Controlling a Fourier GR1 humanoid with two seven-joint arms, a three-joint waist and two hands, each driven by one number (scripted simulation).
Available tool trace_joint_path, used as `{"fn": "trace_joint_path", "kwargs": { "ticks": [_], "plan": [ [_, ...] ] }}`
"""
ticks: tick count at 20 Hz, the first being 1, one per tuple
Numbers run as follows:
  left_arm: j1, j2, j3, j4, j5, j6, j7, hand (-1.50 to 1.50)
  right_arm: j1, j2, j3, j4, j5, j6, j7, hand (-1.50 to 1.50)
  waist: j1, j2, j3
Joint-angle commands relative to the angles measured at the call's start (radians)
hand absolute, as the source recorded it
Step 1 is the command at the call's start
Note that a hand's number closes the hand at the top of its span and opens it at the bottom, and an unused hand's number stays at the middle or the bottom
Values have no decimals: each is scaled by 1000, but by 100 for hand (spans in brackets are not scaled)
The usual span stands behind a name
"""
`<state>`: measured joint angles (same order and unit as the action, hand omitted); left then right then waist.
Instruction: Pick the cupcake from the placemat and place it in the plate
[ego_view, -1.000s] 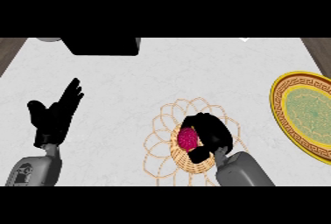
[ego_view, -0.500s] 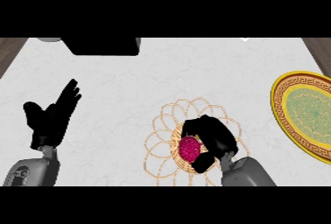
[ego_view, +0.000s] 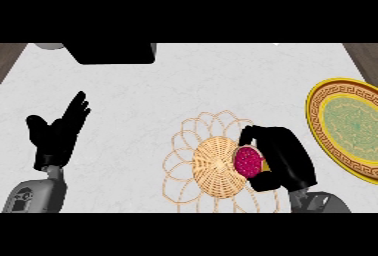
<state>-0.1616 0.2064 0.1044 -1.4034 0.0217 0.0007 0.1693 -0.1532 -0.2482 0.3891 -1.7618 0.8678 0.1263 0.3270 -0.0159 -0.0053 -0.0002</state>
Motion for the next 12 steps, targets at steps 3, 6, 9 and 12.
{"fn": "trace_joint_path", "kwargs": {
  "ticks": [3, 6, 9, 12],
  "plan": [
    [34, -13, -18, -33, -13, 6, -2, 0, 19, -37, -114, -190, 151, -207, 47, 150, -6, -4, 1],
    [25, -3, -10, -41, 1, -10, 11, 0, 37, -39, -186, -222, 185, -219, 109, 150, 7, 2, 0],
    [29, -8, -21, -87, -2, -9, 43, 0, 68, -18, -262, -252, 130, -230, 121, 150, 13, 3, 1],
    [-6, -8, -12, -46, -7, -6, 34, 0, 33, -29, -380, -264, 7, -176, 133, 150, 12, 5, 0]
  ]
}}
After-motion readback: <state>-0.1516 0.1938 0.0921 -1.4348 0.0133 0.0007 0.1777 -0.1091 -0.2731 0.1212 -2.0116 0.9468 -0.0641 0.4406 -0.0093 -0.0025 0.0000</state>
